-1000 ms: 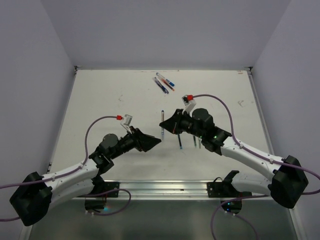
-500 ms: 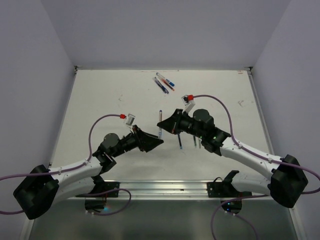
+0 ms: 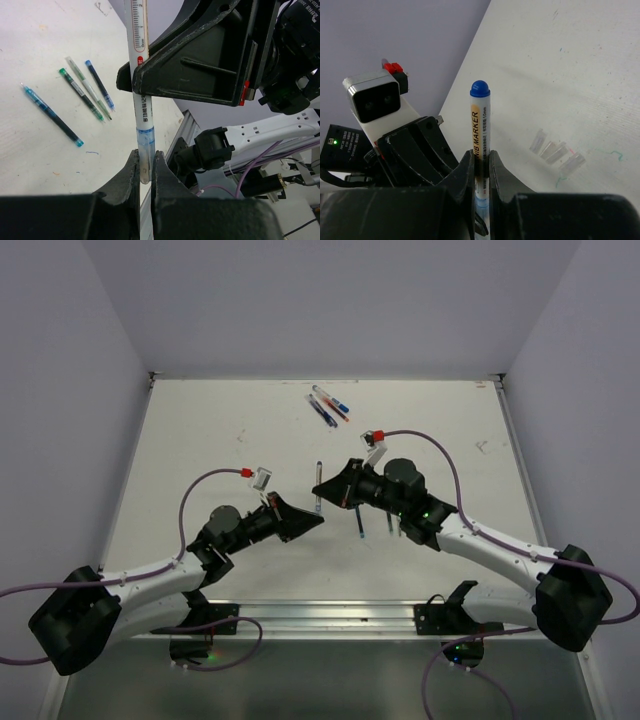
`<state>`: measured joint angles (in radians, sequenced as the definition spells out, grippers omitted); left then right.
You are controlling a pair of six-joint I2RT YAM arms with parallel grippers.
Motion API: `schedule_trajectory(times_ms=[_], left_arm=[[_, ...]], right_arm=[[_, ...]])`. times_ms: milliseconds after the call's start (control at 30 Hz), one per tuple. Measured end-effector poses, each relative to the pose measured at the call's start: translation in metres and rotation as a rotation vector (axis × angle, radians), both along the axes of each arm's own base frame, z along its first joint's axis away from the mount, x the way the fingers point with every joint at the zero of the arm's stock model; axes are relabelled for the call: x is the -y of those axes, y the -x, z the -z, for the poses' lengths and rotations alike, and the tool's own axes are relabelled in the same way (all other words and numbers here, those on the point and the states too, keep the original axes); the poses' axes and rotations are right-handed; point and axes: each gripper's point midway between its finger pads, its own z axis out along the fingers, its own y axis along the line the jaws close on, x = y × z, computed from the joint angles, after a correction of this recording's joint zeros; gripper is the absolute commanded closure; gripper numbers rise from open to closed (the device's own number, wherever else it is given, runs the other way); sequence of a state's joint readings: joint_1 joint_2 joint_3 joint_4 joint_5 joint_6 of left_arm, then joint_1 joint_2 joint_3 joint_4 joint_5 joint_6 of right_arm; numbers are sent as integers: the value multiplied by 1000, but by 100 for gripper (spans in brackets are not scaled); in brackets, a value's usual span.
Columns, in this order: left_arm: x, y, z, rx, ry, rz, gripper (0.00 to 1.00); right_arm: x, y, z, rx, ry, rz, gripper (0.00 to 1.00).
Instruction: Open the pen caps
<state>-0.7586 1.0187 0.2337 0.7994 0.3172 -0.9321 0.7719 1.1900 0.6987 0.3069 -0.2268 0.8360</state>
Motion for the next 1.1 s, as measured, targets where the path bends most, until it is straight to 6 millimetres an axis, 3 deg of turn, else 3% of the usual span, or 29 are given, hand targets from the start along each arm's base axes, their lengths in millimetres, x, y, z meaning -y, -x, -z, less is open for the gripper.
schedule_trajectory(times_ms=[333, 633, 900, 1100], left_arm=[[0, -1, -1, 4, 4, -9, 100], [-2, -10, -6, 49, 4, -54, 100], [-2, -11, -24, 132, 46, -61, 100], [-2, -10, -25, 157, 46, -57, 100]], right_arm=[[9, -6, -2, -10, -6, 30, 100], [33, -17, 3, -162, -112, 38, 100], [53, -15, -9, -244, -186, -30, 100], [64, -14, -4, -337, -210, -101, 100]])
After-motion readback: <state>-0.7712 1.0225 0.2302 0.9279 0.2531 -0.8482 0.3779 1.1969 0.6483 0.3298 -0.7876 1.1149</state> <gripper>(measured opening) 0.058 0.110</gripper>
